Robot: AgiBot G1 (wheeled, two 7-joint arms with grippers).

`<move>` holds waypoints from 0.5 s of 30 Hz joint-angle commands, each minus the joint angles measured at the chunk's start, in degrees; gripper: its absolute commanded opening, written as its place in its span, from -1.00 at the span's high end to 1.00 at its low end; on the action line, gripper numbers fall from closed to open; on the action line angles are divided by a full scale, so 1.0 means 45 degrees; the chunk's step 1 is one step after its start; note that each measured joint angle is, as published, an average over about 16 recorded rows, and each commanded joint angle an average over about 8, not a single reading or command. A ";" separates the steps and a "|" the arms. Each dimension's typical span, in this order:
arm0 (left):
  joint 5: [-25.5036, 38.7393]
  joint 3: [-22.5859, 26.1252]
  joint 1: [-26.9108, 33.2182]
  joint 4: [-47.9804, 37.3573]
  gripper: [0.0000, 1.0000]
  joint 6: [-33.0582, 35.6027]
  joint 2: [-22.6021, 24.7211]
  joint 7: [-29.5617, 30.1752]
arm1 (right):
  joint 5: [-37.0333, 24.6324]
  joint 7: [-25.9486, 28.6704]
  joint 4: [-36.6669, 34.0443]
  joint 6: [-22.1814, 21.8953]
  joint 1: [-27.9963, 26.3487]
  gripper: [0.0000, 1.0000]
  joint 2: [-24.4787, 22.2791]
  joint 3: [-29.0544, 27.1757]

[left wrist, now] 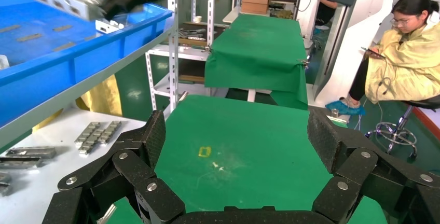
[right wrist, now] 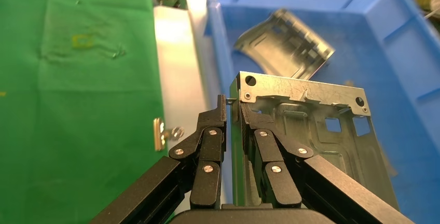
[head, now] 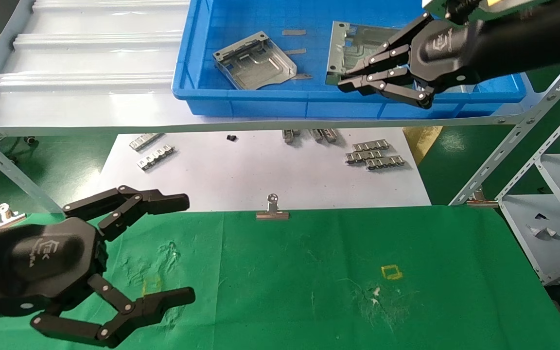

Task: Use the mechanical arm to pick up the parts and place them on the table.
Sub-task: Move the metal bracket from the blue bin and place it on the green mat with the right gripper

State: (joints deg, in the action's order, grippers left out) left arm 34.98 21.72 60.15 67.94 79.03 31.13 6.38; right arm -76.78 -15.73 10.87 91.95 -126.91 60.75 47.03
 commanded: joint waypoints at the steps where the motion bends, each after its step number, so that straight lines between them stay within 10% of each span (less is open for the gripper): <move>1: 0.0000 0.0000 0.0000 0.0000 -1.00 0.0000 0.0000 0.0000 | 0.0102 -0.0060 0.0266 0.0088 0.0167 1.00 -0.0229 0.0078; 15: 0.0000 0.0000 0.0000 0.0000 -1.00 0.0000 0.0000 0.0000 | 0.4701 0.2869 0.6830 -0.0071 0.2366 1.00 -0.3800 0.2891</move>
State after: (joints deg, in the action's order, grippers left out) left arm 34.98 21.72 60.15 67.94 79.03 31.13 6.38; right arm -56.81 -4.02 39.40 91.66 -116.38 44.76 59.79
